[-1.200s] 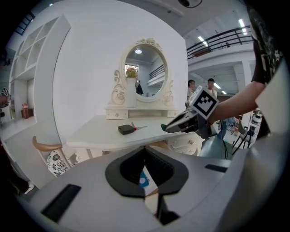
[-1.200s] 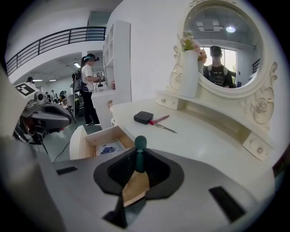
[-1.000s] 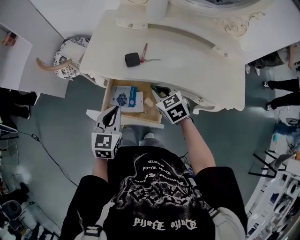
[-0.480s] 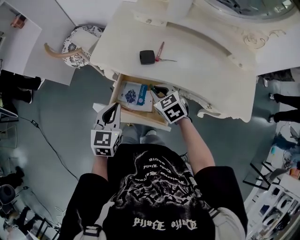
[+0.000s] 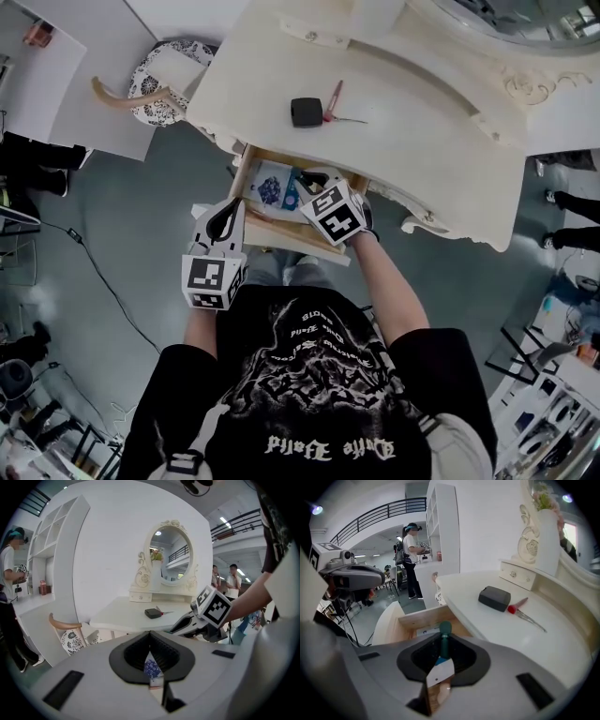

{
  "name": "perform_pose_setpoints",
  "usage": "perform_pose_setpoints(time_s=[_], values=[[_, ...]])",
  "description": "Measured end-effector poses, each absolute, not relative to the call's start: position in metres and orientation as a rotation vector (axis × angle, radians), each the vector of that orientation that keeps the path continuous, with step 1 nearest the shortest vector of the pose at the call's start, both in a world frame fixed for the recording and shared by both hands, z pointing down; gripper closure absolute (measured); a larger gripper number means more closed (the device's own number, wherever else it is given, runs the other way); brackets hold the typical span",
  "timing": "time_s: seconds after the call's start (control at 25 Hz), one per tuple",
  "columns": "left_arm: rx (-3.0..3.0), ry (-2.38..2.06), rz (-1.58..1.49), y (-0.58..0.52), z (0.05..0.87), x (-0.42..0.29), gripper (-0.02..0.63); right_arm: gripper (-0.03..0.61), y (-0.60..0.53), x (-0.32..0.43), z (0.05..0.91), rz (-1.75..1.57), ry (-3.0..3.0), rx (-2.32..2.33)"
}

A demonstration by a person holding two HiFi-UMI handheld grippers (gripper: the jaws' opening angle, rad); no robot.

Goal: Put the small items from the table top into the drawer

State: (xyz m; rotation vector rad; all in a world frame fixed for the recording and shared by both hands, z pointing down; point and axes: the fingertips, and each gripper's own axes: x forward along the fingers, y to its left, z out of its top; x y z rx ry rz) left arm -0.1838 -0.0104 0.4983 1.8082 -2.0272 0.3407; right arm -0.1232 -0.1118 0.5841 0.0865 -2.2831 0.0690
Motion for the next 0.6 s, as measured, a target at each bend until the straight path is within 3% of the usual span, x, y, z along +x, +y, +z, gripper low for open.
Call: perform_pose_setpoints(time_s=[0.6], values=[[1.666,-2.089,0.345,0.009,0.51,-0.221,0.598,0.517,-0.086,-0.171,0.611,0.031,-2.23,-0.093]])
